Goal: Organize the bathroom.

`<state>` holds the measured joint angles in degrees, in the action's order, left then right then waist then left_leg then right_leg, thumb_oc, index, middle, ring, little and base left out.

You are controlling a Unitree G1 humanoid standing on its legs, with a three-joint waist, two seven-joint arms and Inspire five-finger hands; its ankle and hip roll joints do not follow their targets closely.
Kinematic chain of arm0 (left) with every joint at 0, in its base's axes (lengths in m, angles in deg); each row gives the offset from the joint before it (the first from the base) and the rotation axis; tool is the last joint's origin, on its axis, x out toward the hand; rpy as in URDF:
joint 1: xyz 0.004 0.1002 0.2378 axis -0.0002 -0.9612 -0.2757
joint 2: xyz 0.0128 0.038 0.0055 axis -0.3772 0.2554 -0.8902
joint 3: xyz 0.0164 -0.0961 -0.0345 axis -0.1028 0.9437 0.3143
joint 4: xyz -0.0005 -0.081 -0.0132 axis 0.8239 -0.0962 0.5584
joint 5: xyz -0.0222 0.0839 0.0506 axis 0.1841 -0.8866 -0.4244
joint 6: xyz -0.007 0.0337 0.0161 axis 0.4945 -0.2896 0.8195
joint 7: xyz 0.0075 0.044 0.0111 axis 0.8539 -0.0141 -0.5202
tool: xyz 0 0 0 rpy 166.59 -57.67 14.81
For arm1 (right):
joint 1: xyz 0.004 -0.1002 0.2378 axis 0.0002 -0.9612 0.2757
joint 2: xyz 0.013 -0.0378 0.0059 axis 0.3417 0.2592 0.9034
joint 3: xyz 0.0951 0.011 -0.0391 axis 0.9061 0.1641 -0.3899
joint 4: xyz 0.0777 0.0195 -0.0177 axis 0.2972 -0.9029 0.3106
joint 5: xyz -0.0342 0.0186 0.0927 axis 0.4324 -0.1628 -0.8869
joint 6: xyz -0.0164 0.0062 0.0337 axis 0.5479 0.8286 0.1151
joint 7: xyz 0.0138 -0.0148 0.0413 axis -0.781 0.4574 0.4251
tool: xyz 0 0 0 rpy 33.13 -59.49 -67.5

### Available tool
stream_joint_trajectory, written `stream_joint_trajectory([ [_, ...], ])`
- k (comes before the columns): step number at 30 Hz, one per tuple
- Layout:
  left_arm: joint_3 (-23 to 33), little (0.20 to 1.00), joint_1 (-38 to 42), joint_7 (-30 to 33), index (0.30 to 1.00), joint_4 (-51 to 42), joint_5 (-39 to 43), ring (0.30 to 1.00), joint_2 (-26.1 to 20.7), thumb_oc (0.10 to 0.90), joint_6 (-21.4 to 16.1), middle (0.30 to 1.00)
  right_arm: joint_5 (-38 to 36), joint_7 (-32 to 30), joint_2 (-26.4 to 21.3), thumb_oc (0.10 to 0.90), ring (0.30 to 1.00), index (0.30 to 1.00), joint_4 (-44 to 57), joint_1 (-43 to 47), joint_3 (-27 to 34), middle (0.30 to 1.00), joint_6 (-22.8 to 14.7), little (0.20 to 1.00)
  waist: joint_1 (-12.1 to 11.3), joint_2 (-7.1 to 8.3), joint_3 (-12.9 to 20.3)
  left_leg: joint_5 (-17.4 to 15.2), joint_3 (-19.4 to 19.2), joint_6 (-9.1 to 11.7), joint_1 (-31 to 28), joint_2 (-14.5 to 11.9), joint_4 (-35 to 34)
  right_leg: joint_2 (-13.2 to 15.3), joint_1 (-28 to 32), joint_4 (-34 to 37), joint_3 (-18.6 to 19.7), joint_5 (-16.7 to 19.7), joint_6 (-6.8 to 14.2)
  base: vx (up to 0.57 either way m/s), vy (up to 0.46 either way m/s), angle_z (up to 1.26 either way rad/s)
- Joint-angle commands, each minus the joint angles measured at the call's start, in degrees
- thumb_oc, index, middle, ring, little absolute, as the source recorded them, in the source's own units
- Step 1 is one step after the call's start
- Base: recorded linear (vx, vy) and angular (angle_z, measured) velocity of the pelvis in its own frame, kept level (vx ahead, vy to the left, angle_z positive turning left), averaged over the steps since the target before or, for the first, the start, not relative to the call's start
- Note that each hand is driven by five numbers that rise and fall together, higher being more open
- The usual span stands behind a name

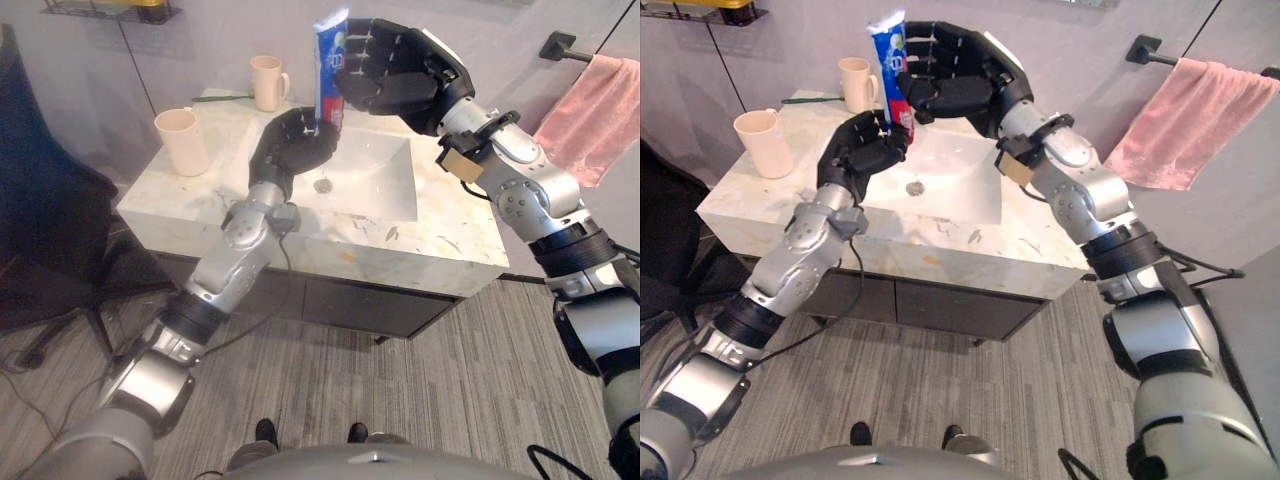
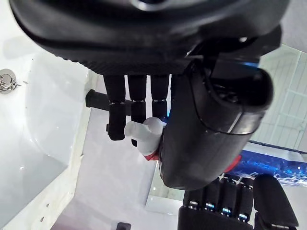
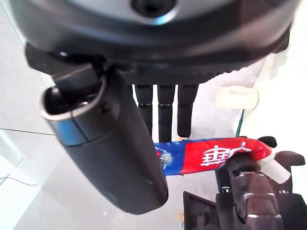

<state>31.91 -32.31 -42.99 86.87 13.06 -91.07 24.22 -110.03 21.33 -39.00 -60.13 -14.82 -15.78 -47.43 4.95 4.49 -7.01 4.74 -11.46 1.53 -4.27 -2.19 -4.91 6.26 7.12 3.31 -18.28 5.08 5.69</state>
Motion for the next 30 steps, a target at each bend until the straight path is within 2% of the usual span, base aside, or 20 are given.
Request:
stream_joint_trajectory([
  [1,-1.08,0.3,9.79,-1.29,0.3,-0.66,-5.48,0.3,1.65,0.4,-7.21,0.3,-3.79,-0.74,1.34,0.507,0.46,0.46,0.95,11.07,3.47,0.46,-4.75,0.46,-0.73,-1.32,5.41,-6.81,-3.82,-1.13,-2.94,1.96,1.99,-1.11,-3.98,-10.35,0.36,-11.31,3.73,0.0,0.0,0.0],
  [2,-1.01,0.3,9.84,-1.29,0.3,-0.61,-5.67,0.3,1.71,0.4,-7.11,0.3,-3.86,-0.51,1.23,0.497,0.446,0.446,0.96,11.1,3.66,0.446,-4.48,0.446,-0.66,-1.32,5.4,-6.87,-3.96,-1.16,-2.89,1.91,2.12,-1.04,-4.05,-10.41,0.38,-11.32,3.74,0.0,0.0,0.0],
  [3,-0.88,0.3,9.88,-1.4,0.3,-0.47,-5.71,0.3,1.66,0.4,-7.05,0.3,-3.7,-0.31,1.3,0.4,0.3,0.3,0.72,11.09,3.79,0.3,-4.5,0.3,-0.61,-1.34,5.38,-6.91,-4.08,-1.13,-2.93,1.86,2.2,-1.02,-4.04,-10.45,0.4,-11.32,3.75,0.0,0.0,0.0],
  [18,-1.26,0.3,10.09,-1.2,0.3,0.54,-5.78,0.3,2.0,0.4,-6.44,0.3,-4.42,-0.84,1.6,0.4,0.3,0.3,0.6,11.25,4.13,0.3,-4.57,0.3,-0.46,-1.35,5.42,-6.83,-4.35,-1.14,-2.94,1.68,2.33,-0.84,-4.11,-10.63,0.31,-11.25,3.92,0.0,0.0,0.0],
  [25,-1.39,0.3,9.53,-0.19,0.3,1.08,-6.7,0.3,2.34,0.4,-6.39,0.3,-3.63,-2.11,1.55,0.4,0.3,0.3,0.61,11.11,4.78,0.3,-6.39,0.3,-0.48,-1.36,5.46,-6.81,-4.32,-1.21,-3.06,1.62,2.12,-0.79,-4.07,-10.49,0.29,-11.09,3.98,0.0,0.0,0.0],
  [26,-1.22,0.455,9.26,0.22,0.455,1.1,-6.85,0.455,2.36,0.504,-6.44,0.455,-3.17,-2.38,1.41,0.4,0.3,0.3,0.52,11.19,4.95,0.3,-6.87,0.3,-0.53,-1.33,5.45,-6.79,-4.31,-1.17,-3.0,1.59,2.16,-0.76,-4.07,-10.48,0.28,-11.08,3.97,0.0,0.0,0.0],
  [27,-1.02,0.528,8.91,0.5,0.528,1.13,-6.65,0.528,2.38,0.552,-6.46,0.528,-3.03,-2.61,1.18,0.4,0.3,0.3,0.39,11.32,5.07,0.3,-7.34,0.3,-0.6,-1.31,5.5,-6.76,-4.23,-1.14,-2.97,1.58,2.16,-0.72,-4.06,-10.45,0.27,-11.04,3.99,0.0,0.0,0.0],
  [28,-0.28,0.841,7.67,0.95,0.841,0.59,-6.65,0.841,2.21,0.761,-6.9,0.841,-2.97,-3.4,0.87,0.4,0.3,0.3,0.62,11.45,5.59,0.3,-8.02,0.3,-0.88,-1.29,5.45,-6.81,-4.03,-1.17,-2.9,1.6,2.21,-0.7,-4.05,-10.58,0.2,-11.18,3.95,0.0,0.0,0.0],
  [29,0.49,0.841,6.48,0.49,0.841,-0.06,-7.52,0.841,1.92,0.761,-6.93,0.841,-2.47,-4.17,0.47,0.4,0.3,0.3,0.83,11.47,6.09,0.3,-8.78,0.3,-1.14,-1.24,5.44,-6.84,-3.94,-1.18,-2.86,1.6,2.27,-0.65,-4.01,-10.67,0.09,-11.25,3.93,0.0,0.0,0.0],
  [30,0.75,0.9,5.87,0.42,0.9,-0.64,-7.43,0.9,1.63,0.8,-6.88,0.9,-2.56,-4.46,0.01,0.4,0.3,0.3,0.93,11.49,6.31,0.3,-9.03,0.3,-1.33,-1.25,5.41,-6.79,-3.79,-1.14,-2.77,1.63,2.28,-0.64,-4.03,-10.73,0.06,-11.25,3.9,0.0,0.0,0.0],
])
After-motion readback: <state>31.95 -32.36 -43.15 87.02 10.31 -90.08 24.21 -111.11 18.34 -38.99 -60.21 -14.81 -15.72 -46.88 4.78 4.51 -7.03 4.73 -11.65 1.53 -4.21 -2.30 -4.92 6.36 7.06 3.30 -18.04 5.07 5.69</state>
